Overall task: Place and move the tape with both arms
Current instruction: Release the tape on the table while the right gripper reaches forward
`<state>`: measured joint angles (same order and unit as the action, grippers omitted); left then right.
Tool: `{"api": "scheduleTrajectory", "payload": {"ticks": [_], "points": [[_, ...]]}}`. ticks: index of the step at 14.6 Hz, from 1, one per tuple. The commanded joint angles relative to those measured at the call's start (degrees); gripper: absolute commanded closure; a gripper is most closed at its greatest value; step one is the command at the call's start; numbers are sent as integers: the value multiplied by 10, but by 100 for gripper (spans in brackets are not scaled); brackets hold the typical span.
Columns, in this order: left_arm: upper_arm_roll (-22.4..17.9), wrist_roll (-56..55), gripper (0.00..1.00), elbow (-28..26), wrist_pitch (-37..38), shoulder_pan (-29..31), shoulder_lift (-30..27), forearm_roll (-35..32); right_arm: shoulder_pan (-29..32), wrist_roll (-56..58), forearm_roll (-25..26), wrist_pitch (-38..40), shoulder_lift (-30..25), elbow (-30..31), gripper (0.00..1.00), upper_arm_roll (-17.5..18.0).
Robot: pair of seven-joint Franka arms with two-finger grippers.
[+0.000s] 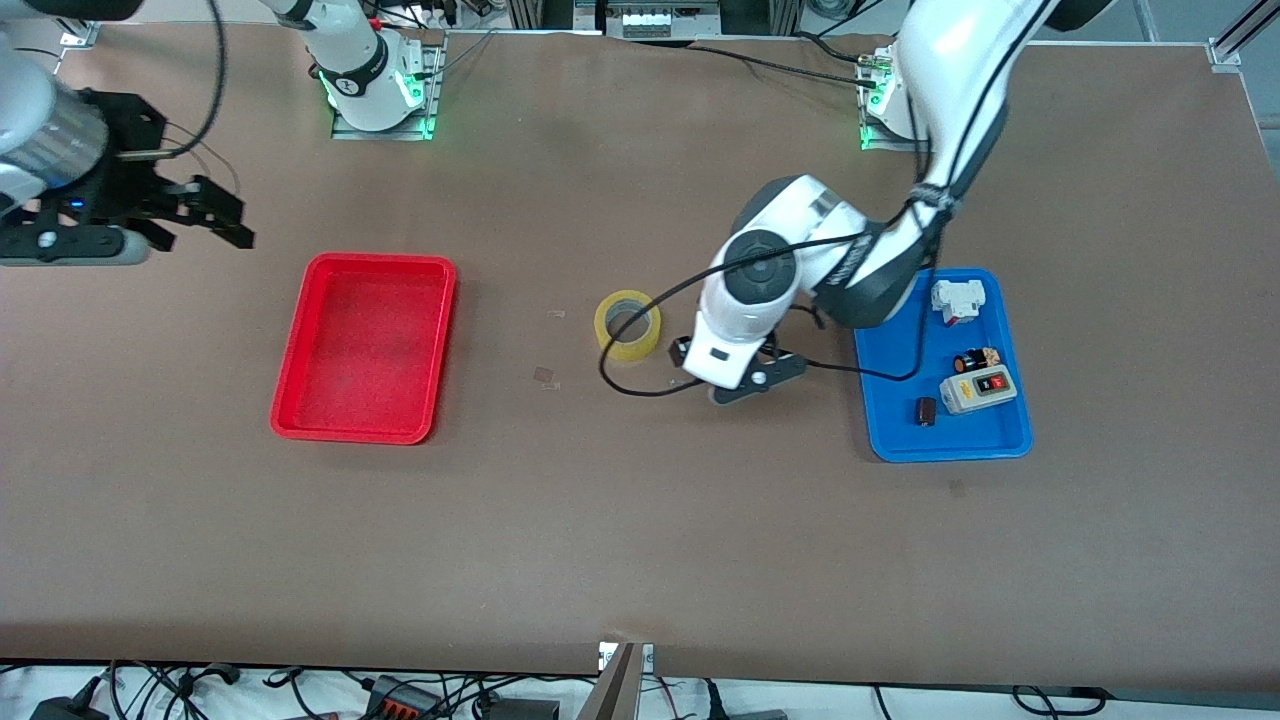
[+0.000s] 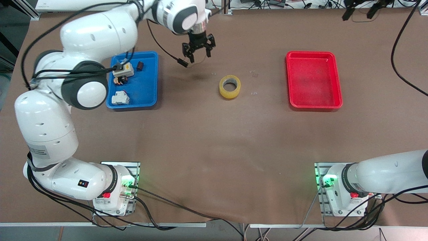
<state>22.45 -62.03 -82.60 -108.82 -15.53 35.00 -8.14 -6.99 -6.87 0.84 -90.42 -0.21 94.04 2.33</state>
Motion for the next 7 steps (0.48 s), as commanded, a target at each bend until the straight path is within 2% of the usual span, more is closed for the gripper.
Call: {"api": "scheduleTrajectory", "payload": {"ticks": [1, 7], "points": [[4, 30, 0, -13, 56, 37, -46, -15, -58, -50, -2, -36, 2, 21, 2, 0], [5, 157, 0, -9, 131, 133, -106, -14, -154, -141, -2, -105, 57, 47, 2, 0]]}}
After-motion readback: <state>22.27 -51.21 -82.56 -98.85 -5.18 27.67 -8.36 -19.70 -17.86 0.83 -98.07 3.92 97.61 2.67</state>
